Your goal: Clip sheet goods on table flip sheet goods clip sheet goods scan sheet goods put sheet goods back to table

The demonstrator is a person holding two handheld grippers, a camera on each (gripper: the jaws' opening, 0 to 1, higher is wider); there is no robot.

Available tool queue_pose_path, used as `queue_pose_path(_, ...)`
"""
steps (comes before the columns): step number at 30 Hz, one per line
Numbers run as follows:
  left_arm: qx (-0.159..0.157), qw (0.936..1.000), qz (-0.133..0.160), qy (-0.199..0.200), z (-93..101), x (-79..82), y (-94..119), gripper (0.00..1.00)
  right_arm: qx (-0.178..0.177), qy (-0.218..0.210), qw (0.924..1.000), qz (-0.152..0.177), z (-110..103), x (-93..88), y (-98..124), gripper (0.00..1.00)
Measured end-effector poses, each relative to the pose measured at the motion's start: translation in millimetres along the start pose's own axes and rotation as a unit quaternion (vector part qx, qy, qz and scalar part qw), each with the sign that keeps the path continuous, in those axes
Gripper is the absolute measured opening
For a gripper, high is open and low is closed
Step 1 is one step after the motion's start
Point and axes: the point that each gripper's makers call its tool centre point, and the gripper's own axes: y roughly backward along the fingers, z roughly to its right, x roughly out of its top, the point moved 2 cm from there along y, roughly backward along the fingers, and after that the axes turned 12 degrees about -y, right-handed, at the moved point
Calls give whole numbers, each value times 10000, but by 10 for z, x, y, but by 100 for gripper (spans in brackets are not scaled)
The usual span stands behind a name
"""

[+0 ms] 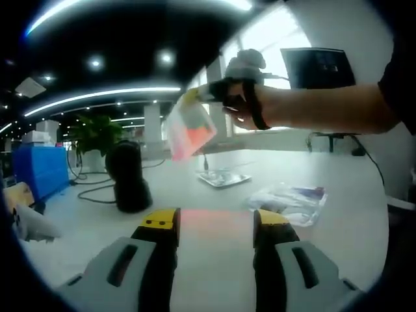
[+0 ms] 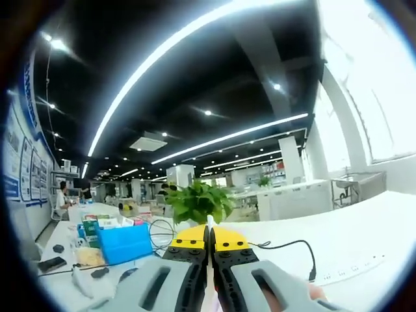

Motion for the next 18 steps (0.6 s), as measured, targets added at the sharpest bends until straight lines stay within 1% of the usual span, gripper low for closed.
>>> queue_pose_path(5,12,10000,-41,-5,-14,-17,-10,37,134,6,9999,26,-21,90,64,0)
queue_pose_path(9,31,10000,-50,12,-22,-25,-1,37,203,-34,9998,-4,-45,87,123,0)
queue_pose_path(13,35,10000,-57,-4,-21,-28,7,37,273,18,9996,-53,-45,106,181,0)
queue_pose_path(18,36,10000,-72,-28,-21,-39,5,37,348,11,9994,-55,-72,162,240,0)
